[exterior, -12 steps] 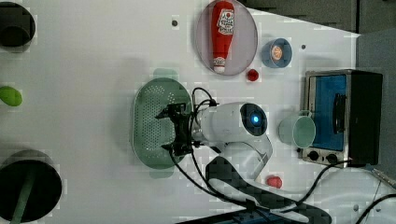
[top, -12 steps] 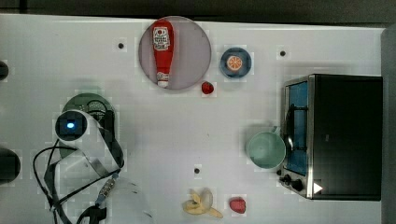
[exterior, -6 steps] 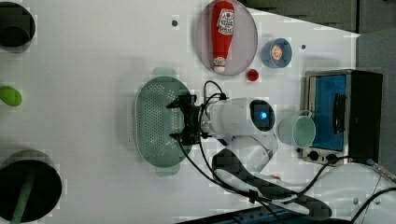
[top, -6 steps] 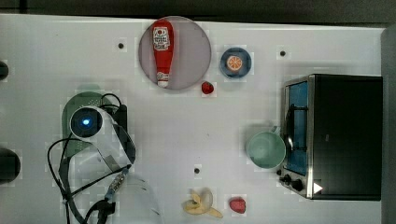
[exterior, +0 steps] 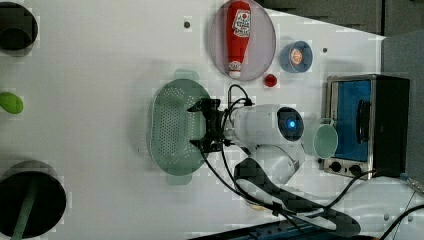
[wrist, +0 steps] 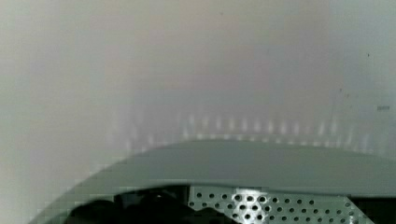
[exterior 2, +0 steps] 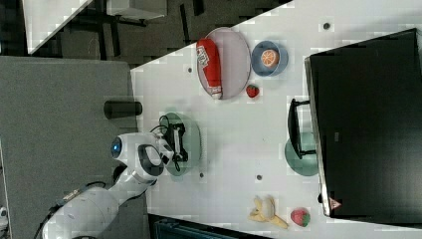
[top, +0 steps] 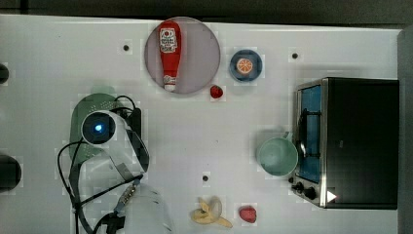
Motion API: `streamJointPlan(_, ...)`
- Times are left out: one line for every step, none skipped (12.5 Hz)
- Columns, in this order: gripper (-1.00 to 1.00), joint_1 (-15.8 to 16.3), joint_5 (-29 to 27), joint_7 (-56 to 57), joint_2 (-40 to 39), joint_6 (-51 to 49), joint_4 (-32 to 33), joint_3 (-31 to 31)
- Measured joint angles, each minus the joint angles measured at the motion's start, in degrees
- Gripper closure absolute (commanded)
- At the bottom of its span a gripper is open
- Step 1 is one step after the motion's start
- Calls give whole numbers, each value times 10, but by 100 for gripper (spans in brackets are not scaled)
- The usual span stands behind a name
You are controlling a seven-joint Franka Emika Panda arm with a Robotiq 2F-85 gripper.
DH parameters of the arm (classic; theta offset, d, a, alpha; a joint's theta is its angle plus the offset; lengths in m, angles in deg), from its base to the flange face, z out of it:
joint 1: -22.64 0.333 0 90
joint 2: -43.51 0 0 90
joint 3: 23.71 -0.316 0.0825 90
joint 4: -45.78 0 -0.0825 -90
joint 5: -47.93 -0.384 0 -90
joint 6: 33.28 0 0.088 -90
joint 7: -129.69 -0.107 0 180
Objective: Drag strainer left to right.
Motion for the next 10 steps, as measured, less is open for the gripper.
streamJointPlan(-100, -6, -1, 0, 6, -6, 10, 1)
streamJointPlan(-100, -13, 5, 0, 11, -9, 19, 1)
streamJointPlan(-100, -18, 16, 0, 15, -6, 26, 3)
streamJointPlan(-100, -24, 20, 0, 18, -6, 32, 4)
streamJointPlan(-100, -31, 13, 0, 22, -4, 39, 0)
streamJointPlan(-100, -43, 9, 0, 27, 4, 49, -7)
streamJointPlan(-100, -52, 11, 0, 35, 4, 59, -11)
streamJointPlan(-100, -56, 10, 1, 45, 5, 73, -10)
streamJointPlan(-100, -60, 9, 10, 47, 12, 78, -8)
streamJointPlan(-100, -62, 10, 22, 50, 13, 86, -3)
